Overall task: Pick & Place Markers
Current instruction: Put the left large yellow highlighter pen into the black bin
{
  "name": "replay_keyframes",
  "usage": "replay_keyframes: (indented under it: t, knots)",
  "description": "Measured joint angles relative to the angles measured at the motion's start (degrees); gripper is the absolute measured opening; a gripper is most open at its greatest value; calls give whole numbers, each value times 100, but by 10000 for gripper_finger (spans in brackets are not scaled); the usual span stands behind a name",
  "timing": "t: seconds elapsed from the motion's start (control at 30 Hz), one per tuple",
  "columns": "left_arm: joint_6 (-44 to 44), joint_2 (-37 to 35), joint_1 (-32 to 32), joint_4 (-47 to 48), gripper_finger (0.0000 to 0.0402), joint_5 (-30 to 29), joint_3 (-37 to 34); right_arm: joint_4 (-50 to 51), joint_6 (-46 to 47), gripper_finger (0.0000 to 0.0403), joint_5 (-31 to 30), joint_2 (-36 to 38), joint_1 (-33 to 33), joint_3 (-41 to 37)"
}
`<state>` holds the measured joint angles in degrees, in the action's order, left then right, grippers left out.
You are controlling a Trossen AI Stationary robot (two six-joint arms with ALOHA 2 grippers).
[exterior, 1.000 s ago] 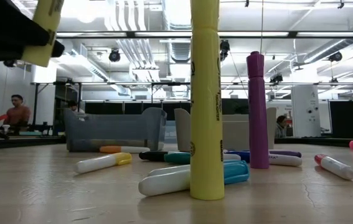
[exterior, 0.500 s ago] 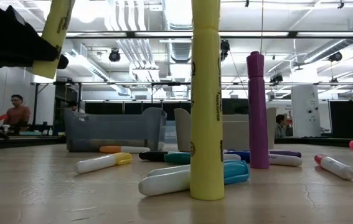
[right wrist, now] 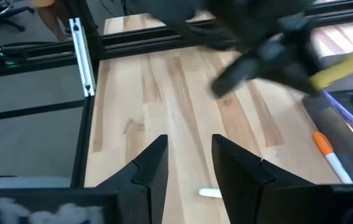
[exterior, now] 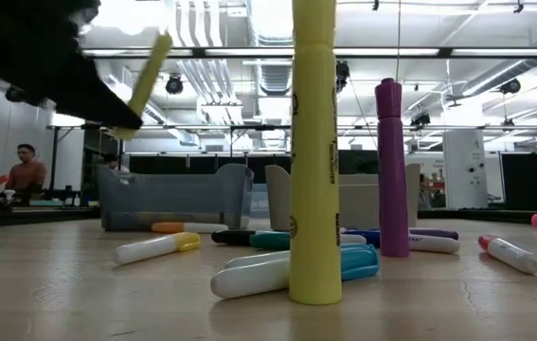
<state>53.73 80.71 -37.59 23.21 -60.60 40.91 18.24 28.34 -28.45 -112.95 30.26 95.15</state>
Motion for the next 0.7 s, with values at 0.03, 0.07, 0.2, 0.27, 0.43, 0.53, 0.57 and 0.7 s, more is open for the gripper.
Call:
replay_keyframes:
  t: [0.03, 0.07, 0.2, 0.27, 0.43, 0.53, 0.57, 0.7]
  knots:
    - [171, -148, 228, 301, 73, 245, 2, 2, 1, 116, 0, 0, 0, 0]
    - [279, -271, 467, 557, 73, 510, 2, 2, 2, 115, 0, 0, -3, 0]
    - [-66, -637, 1453, 910, 74, 1480, 2, 1, 0, 111, -4, 0, -15, 0]
    - [-640, -710, 1858, 888, 74, 1787, 15, 0, -7, 109, -4, 0, -11, 0]
    - [-1216, -722, 2521, 804, 74, 2155, 22, 2, -17, 112, 2, 0, -9, 0]
    - [-1519, -704, 2721, 816, 81, 2400, 22, 1, -20, 114, 2, 0, -11, 0]
    - [-1581, -704, 2754, 812, 87, 2495, 22, 2, -20, 114, 1, 0, -11, 0]
    - [-1621, -704, 2779, 806, 125, 2704, 34, 4, -18, 110, 4, 0, -11, 0]
